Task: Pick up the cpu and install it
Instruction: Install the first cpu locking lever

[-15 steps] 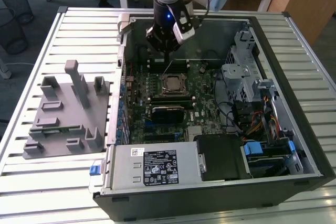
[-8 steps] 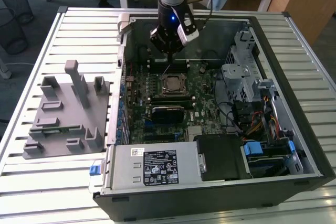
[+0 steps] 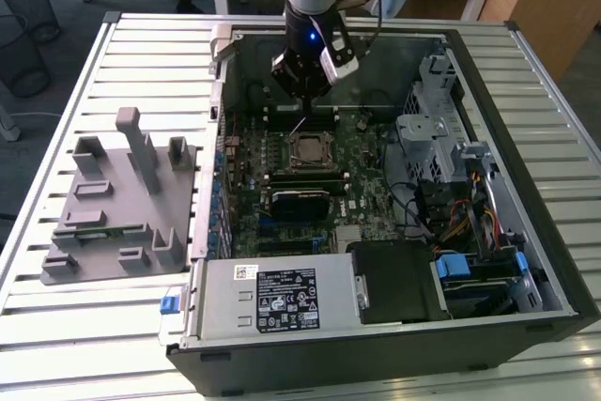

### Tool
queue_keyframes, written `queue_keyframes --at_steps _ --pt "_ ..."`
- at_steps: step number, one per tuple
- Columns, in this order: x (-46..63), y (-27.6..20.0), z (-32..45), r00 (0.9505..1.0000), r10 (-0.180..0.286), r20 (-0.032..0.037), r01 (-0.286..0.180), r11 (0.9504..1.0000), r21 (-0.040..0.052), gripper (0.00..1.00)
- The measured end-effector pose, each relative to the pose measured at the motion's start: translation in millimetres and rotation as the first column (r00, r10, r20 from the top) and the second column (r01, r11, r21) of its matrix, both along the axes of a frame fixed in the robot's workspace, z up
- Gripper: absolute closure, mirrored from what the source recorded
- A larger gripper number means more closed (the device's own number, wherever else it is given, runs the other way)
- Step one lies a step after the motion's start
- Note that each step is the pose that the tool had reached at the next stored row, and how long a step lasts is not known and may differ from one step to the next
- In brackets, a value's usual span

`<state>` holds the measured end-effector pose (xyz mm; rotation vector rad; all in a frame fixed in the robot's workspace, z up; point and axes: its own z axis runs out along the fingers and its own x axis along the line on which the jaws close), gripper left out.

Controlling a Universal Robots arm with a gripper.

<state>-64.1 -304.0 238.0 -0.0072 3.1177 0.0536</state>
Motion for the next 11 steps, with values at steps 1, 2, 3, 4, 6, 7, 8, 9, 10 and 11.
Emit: queue_keyframes --at_steps 1,2,3,4,6,7,8,9,10,11 --pt "0.8 0.0 -0.8 1.0 0.0 -0.0001 0.0 1.0 -0.0001 0.89" --pt "1.7 0.1 -1.7 1.0 0.0 -0.0002 0.0 1.0 0.0 0.89" --pt "2.5 0.1 -2.6 1.0 0.0 -0.0004 0.0 1.0 0.0 0.89" --pt "3.3 0.2 -3.5 1.0 0.0 -0.0006 0.0 1.0 0.0 0.89" --pt "4.9 0.3 -5.4 1.0 0.0 -0.001 0.0 1.0 -0.0001 0.89" --pt "5.7 0.3 -6.4 1.0 0.0 -0.0012 0.0 1.0 -0.0001 0.89" --pt "6.6 0.4 -7.3 1.0 0.0 -0.0014 0.0 1.0 0.0 0.89" --pt "7.5 0.4 -8.3 1.0 0.0 -0.0016 0.0 1.0 -0.0001 0.89" --pt "8.4 0.5 -9.3 1.0 0.0 -0.0019 0.0 1.0 -0.0001 0.89" --pt "9.3 0.5 -10.4 1.0 0.0 -0.0023 0.0 1.0 0.0 0.89"
